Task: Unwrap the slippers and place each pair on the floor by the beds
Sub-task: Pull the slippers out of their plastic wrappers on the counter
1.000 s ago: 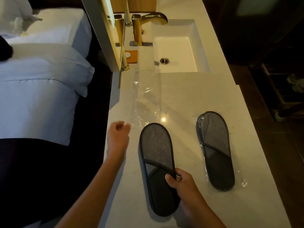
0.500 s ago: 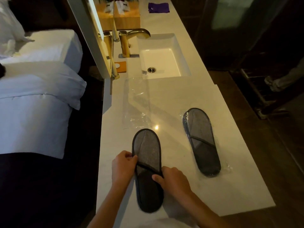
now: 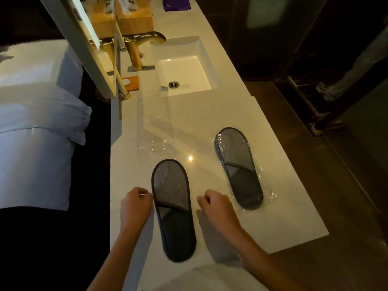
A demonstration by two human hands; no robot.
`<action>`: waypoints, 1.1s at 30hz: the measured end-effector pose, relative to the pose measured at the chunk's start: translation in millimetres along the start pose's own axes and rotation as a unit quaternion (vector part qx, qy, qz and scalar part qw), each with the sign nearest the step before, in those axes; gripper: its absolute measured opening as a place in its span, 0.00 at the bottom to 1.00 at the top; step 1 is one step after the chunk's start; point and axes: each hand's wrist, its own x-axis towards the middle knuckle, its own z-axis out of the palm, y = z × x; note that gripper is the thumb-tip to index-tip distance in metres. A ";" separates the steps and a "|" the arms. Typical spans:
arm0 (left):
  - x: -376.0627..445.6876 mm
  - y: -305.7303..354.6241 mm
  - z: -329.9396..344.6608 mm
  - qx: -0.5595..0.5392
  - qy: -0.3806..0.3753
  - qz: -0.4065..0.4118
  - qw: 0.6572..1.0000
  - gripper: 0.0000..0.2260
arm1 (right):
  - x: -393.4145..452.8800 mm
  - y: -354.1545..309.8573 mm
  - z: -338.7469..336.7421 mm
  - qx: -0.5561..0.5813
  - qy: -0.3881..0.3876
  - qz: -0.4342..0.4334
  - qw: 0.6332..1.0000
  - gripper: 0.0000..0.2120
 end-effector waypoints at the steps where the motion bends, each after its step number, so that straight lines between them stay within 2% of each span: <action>1: -1.8 3.8 -5.9 -0.009 0.016 0.023 1.000 0.07 | 1.9 4.0 -14.7 0.040 0.040 0.005 0.998 0.12; 3: -8.1 23.3 -16.1 -0.055 0.030 0.057 0.996 0.09 | 5.8 18.1 -48.9 0.091 0.126 0.014 0.988 0.10; 5: -12.3 49.2 -16.0 -0.108 0.000 0.072 0.992 0.09 | 6.9 37.9 -81.1 0.130 0.200 0.032 0.971 0.08; 9: -23.3 107.2 10.1 -0.236 -0.177 0.019 0.955 0.08 | 11.2 81.5 -118.4 0.134 0.256 0.102 0.952 0.06; 12: -33.4 142.5 44.9 -0.240 -0.264 -0.022 0.934 0.10 | 22.4 110.3 -127.2 0.118 0.209 0.144 0.960 0.11; 15: -36.7 160.1 81.1 -0.182 -0.308 -0.022 0.934 0.15 | 32.5 123.1 -127.5 0.118 0.150 0.160 0.969 0.13; 18: -36.3 172.7 99.9 -0.178 -0.315 -0.025 0.932 0.17 | 44.4 122.3 -132.5 0.140 0.130 0.173 0.966 0.13; 21: -33.1 177.0 111.2 -0.203 -0.321 -0.074 0.922 0.18 | 53.2 119.6 -132.7 0.167 0.100 0.185 0.963 0.11; 23: -31.5 176.3 115.9 -0.214 -0.318 -0.100 0.918 0.15 | 55.5 118.1 -128.3 0.172 0.092 0.176 0.965 0.09; 26: -32.9 178.0 115.3 -0.234 -0.319 -0.124 0.910 0.05 | 55.0 113.9 -123.5 0.206 0.078 0.176 0.959 0.08; 29: -31.3 178.4 112.5 -0.236 -0.349 -0.134 0.897 0.08 | 51.1 106.7 -120.2 0.272 0.070 0.180 0.943 0.05; 31: -30.7 177.0 109.4 -0.237 -0.377 -0.131 0.886 0.12 | 47.6 102.6 -116.9 0.305 0.071 0.165 0.935 0.04; 33: -31.6 175.0 106.4 -0.248 -0.387 -0.125 0.879 0.12 | 44.9 98.2 -114.2 0.339 0.078 0.140 0.927 0.04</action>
